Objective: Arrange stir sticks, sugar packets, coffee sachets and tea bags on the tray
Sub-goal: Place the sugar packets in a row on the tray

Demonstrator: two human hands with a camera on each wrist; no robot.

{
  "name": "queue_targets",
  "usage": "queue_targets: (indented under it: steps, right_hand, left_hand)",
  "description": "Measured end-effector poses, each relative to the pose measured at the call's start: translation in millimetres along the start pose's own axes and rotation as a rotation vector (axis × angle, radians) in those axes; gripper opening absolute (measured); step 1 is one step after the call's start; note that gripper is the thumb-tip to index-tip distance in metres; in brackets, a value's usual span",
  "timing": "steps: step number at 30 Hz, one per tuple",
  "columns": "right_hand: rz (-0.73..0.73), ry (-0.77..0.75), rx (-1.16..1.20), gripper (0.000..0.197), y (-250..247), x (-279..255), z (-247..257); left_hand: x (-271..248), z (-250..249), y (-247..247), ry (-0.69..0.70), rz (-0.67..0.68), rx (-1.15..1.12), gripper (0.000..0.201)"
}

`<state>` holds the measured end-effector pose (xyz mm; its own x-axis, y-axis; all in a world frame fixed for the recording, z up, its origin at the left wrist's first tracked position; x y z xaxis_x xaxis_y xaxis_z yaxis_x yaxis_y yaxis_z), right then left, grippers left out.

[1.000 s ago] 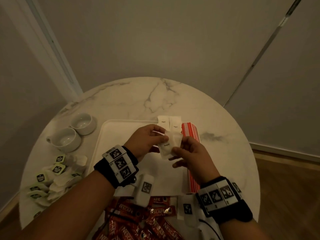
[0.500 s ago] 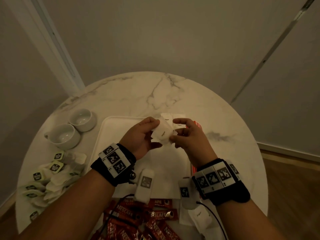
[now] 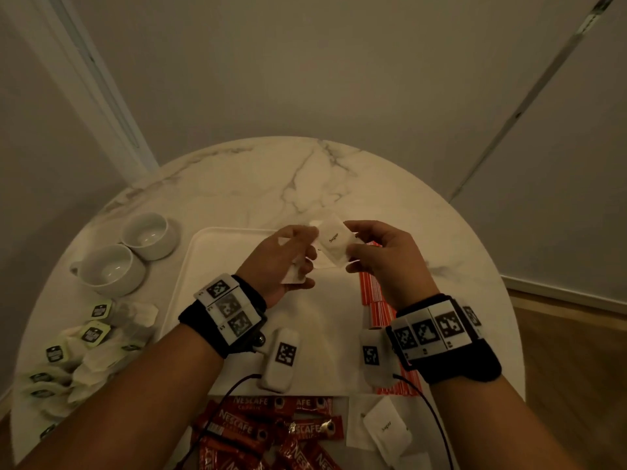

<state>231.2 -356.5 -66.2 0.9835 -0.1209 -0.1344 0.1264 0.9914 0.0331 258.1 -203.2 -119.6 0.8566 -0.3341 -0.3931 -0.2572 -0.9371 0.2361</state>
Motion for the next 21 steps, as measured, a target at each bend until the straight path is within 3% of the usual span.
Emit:
queue_targets:
  steps: [2, 6, 11, 17, 21]
  right_hand:
    - [-0.003, 0.006, -0.019, 0.035, 3, 0, -3]
    - [0.016, 0.064, -0.051, 0.03, 8, 2, -14]
    - [-0.024, -0.053, -0.385, 0.026, -2, 6, -14]
    - [-0.07, 0.035, -0.19, 0.021, -12, 4, -25]
    - [0.009, 0.01, -0.524, 0.031, -13, 13, -20]
  left_hand:
    - [0, -5, 4, 0.06, -0.018, 0.091, 0.026]
    - [4, -11, 3, 0.084, -0.028, 0.224, 0.007]
    - [11, -11, 9, 0.05, 0.016, 0.459, 0.019]
    - [15, 7, 20, -0.024, -0.017, 0.478, 0.021]
    - [19, 6, 27, 0.005, 0.042, 0.735, 0.012]
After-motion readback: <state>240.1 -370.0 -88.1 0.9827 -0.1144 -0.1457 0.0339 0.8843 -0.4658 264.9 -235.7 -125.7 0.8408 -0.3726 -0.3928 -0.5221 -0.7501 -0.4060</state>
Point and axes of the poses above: each hand's wrist, its own x-axis towards the middle knuckle, its own y-axis out of the palm, z = x × y, the point moved 8 cm from there along x, towards the middle knuckle, and after that the axes turned 7 degrees about x, right-handed, at the moved point
